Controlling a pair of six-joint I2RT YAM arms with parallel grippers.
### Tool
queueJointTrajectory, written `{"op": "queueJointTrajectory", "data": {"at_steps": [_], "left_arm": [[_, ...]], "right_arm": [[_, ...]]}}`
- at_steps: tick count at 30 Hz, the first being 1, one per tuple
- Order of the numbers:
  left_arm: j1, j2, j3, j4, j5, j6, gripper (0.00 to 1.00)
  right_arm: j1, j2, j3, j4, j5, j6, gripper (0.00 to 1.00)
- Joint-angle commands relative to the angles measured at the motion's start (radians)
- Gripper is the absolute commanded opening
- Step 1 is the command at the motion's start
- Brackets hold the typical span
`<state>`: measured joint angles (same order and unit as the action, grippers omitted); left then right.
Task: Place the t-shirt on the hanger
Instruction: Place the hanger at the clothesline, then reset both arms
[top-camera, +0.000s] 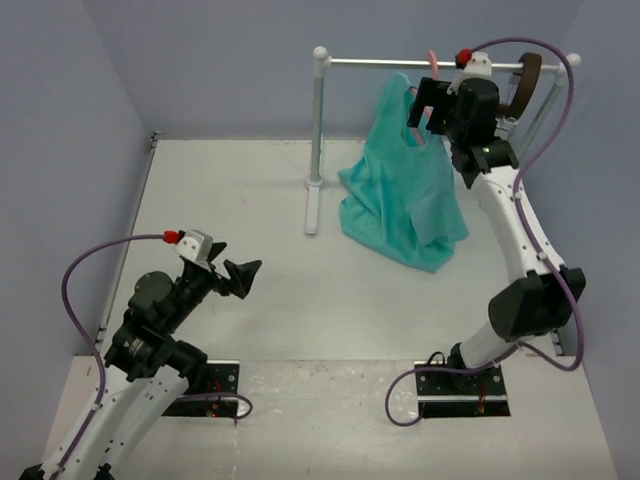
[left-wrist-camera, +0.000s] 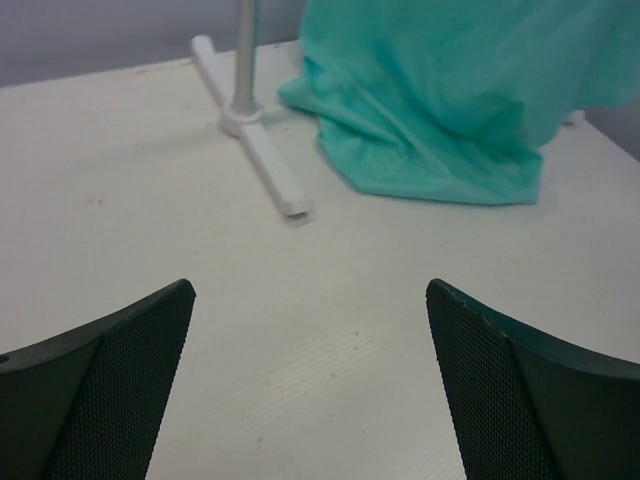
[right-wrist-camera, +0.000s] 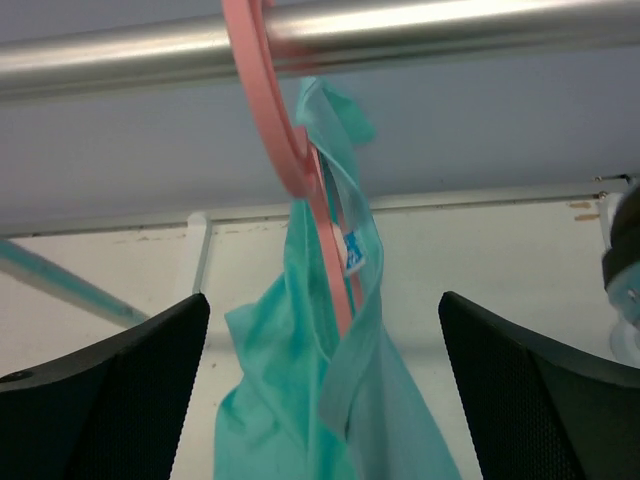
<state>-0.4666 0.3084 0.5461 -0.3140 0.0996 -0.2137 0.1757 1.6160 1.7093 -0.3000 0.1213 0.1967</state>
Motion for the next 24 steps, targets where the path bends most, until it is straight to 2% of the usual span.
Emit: {"op": "queueJointTrajectory", "data": {"at_steps": [1, 6, 11, 17, 21, 24], "left_arm": [[0.061, 0.109, 0.071, -0.099, -0.367, -0.127, 1.00], [0.138, 0.185, 0.103, -0.156, -0.536, -0.195, 1.00], [0.201, 0.182, 0.102, -0.136, -0.579, -0.172, 1.00], [0.340, 0.164, 0.092, -0.106, -0.517, -0.142, 1.00], [0.337, 0.155, 0.082, -0.114, -0.453, -0.147, 1.00], [0.293, 0.142, 0.076, -0.122, -0.443, -0.152, 1.00]], "right_arm": [[-0.004, -0.339, -0.097, -0.047, 0.025, 0.076, 0.99], [0.003, -0.635, -0.295, -0.226, -0.005, 0.124, 0.99], [0.004, -0.912, -0.424, -0.388, 0.026, 0.077, 0.99], [0.004, -1.223, -0.605, -0.436, 0.010, 0.108, 0.99], [0.004, -1.336, -0.722, -0.451, 0.019, 0.134, 0.99], [0.004, -1.355, -0.764, -0.462, 0.020, 0.167, 0.99]]}}
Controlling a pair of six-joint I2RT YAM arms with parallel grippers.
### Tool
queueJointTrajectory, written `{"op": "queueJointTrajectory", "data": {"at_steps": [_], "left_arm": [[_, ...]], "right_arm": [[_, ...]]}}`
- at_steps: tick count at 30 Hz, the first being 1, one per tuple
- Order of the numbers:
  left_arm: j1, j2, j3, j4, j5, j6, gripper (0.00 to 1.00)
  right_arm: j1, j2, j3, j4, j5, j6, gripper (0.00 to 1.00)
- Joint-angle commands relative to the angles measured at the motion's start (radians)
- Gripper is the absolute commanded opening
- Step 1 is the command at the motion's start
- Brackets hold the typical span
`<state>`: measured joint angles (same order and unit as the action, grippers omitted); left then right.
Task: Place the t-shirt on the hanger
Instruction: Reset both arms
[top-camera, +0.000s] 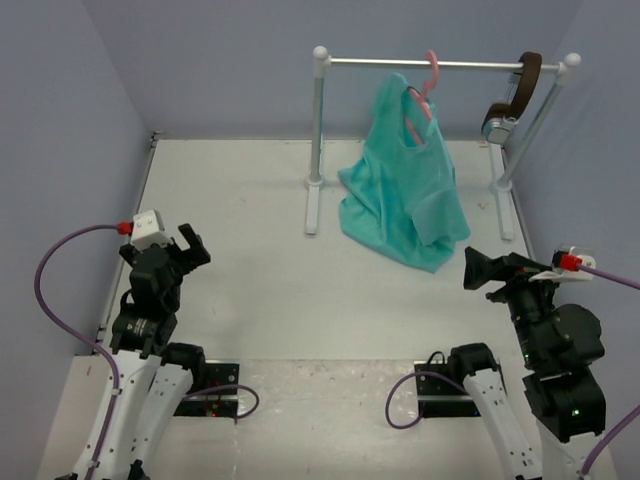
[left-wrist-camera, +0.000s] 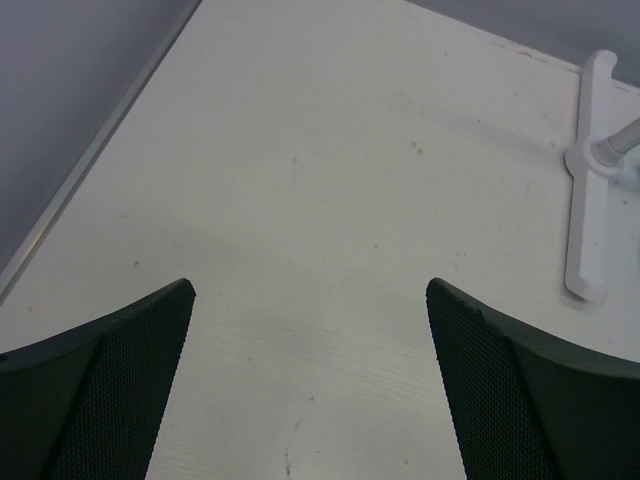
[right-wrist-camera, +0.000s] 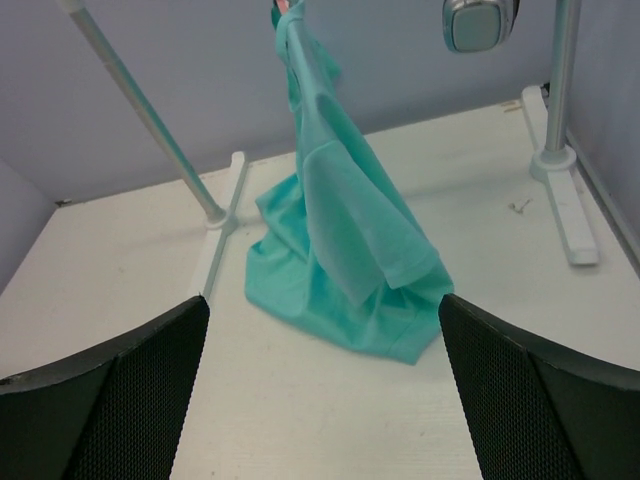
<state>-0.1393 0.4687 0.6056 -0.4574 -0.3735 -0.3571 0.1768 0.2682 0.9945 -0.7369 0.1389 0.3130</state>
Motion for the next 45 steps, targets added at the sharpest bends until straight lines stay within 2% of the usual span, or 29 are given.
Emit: {"op": "queueJointTrajectory", "data": {"at_steps": [1, 9, 19, 45], "left_arm": [[-0.053, -0.027, 0.014, 0.018, 0.013, -0.009, 1.00], [-0.158, -0.085, -0.021, 0.012, -0.099, -0.037, 1.00], [-0.169, -0.087, -0.030, 0.029, -0.060, -0.022, 1.00], [-0.172, -0.116, -0.040, 0.039, -0.043, -0.011, 1.00]], "right_arm": [[0.003, -0.001, -0.053, -0.033, 0.005, 0.063, 0.99], [0.003, 0.009, -0.078, -0.030, 0.014, 0.025, 0.99], [0.003, -0.034, -0.159, 0.023, 0.013, -0.003, 0.99], [0.003, -0.020, -0.203, 0.059, 0.057, 0.035, 0.99]]}}
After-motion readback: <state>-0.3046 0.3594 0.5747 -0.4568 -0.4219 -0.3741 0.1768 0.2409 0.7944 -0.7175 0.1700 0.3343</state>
